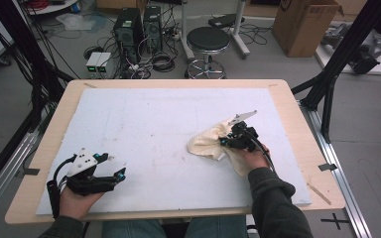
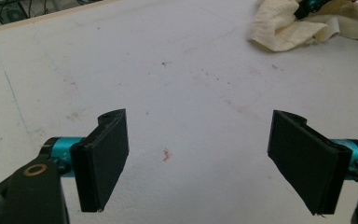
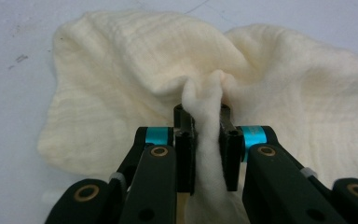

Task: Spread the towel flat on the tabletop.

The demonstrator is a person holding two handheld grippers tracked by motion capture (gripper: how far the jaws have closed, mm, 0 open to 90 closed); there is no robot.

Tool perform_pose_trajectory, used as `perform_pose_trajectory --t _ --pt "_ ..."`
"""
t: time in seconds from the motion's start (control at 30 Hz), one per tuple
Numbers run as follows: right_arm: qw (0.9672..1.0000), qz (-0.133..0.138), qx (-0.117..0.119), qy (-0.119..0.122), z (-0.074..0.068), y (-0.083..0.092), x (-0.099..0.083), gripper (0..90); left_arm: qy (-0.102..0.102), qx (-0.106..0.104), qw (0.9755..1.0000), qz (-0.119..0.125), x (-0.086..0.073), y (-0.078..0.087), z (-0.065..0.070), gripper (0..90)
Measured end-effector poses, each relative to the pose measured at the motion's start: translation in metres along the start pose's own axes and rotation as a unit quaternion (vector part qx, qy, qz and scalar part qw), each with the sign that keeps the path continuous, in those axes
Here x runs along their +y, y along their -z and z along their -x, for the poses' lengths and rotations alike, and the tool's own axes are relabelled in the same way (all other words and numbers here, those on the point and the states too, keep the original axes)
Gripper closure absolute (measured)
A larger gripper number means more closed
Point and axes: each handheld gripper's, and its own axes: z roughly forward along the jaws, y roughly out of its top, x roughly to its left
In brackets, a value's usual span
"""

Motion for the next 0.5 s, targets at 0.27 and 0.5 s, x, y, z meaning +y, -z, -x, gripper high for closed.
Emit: perform_pose_trajectory --t 0.27,0.5 --pt "0.9996 0.027 0.0 0.013 -0.012 0.017 0.004 81.2 -0.003 0.001 1.0 0.0 0.001 -0.002 0.002 20.9" --pt "0.9981 0.055 0.015 0.021 -0.025 0.035 0.017 81.3 -0.006 0.002 1.0 -0.001 0.001 -0.001 0.003 20.9"
